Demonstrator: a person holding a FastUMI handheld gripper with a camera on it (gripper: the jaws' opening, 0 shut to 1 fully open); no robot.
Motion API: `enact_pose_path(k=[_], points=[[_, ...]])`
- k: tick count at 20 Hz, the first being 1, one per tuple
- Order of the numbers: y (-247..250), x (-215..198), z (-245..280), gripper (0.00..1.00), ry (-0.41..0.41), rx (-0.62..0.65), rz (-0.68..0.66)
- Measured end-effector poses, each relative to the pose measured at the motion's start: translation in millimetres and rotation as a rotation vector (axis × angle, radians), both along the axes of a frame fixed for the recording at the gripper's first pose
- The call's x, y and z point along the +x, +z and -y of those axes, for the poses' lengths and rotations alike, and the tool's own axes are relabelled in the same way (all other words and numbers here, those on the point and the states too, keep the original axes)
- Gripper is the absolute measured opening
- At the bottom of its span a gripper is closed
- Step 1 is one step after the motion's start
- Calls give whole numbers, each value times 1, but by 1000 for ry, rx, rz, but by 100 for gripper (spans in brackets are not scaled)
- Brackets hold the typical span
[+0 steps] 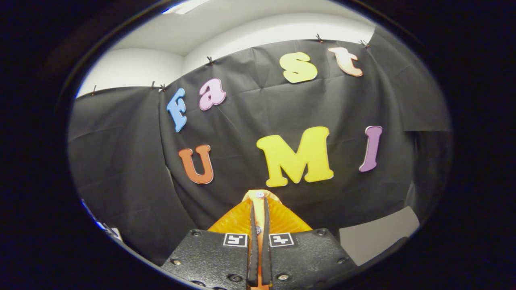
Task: Put the clothes into the washing machine and then close the washing machine lid.
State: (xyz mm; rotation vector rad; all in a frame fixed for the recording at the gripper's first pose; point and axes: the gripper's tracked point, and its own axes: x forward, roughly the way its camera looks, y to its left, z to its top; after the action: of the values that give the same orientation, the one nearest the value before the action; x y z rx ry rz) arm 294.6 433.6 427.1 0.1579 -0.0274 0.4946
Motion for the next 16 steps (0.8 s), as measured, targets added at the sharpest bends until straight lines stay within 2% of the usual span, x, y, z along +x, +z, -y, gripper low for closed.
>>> enact_pose_path(k=[8,16], points=[[-33,69,-55,7,84,6,-71],[-170,144,-76,7,61,-87,-300]])
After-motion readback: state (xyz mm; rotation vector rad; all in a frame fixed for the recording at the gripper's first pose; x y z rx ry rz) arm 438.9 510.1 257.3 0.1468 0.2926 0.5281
